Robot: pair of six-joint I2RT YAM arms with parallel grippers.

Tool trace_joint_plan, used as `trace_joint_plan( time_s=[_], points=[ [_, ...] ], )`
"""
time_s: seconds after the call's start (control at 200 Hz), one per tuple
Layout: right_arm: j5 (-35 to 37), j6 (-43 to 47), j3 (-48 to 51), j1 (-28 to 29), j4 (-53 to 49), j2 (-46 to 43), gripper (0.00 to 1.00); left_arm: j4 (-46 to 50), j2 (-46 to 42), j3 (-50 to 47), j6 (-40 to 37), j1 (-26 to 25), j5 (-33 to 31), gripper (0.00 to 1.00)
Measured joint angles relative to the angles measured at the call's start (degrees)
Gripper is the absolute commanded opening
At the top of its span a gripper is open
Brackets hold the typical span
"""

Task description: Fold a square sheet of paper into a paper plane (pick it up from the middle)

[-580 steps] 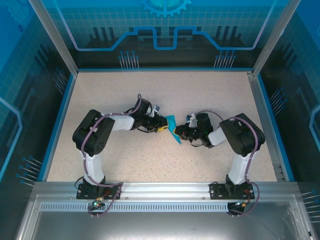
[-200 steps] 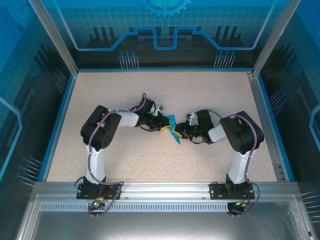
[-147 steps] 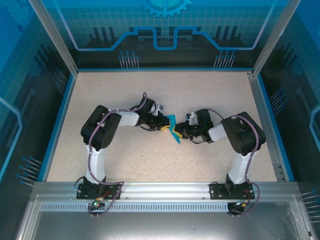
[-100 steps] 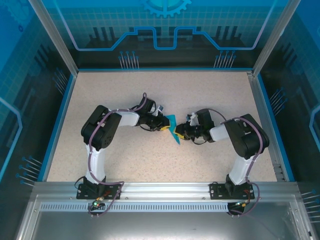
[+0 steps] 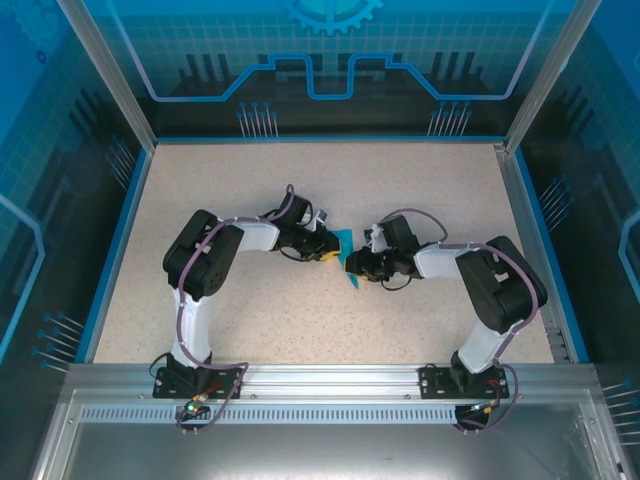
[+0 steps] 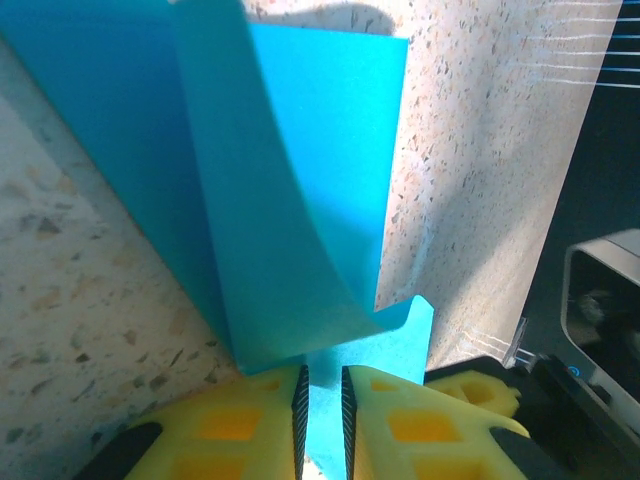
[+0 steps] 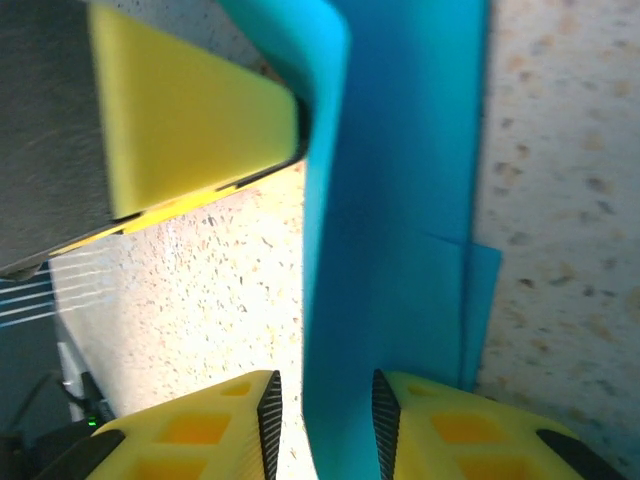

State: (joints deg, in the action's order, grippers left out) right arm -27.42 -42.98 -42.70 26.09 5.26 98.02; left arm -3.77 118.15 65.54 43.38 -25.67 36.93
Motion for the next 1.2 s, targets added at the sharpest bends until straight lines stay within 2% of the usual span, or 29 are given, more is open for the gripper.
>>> trace_joint_plan(
  time_s=[0.215, 0.515, 1.031, 1.201],
  points=[
    [9.64, 5.66, -4.22, 3.82, -7.93, -2.01, 0.33, 0.59, 0.02, 0.44, 0.0, 0.0, 0.0, 0.2],
    [21.07, 9.09, -7.06, 8.66, -15.61, -2.01, 0.33, 0.96, 0.04, 0.76, 0.0, 0.0, 0.0, 0.2],
    [29.03, 11.41, -11.23, 11.89, -19.39, 0.94, 0.35, 1.95, 0.15, 1.7, 0.0, 0.0, -0.02, 0.2],
    [30.05, 11.65, -11.37, 12.31, -19.82, 1.55, 0.27, 2.03, 0.55, 1.95, 0.0, 0.0, -0.02, 0.2]
  ],
)
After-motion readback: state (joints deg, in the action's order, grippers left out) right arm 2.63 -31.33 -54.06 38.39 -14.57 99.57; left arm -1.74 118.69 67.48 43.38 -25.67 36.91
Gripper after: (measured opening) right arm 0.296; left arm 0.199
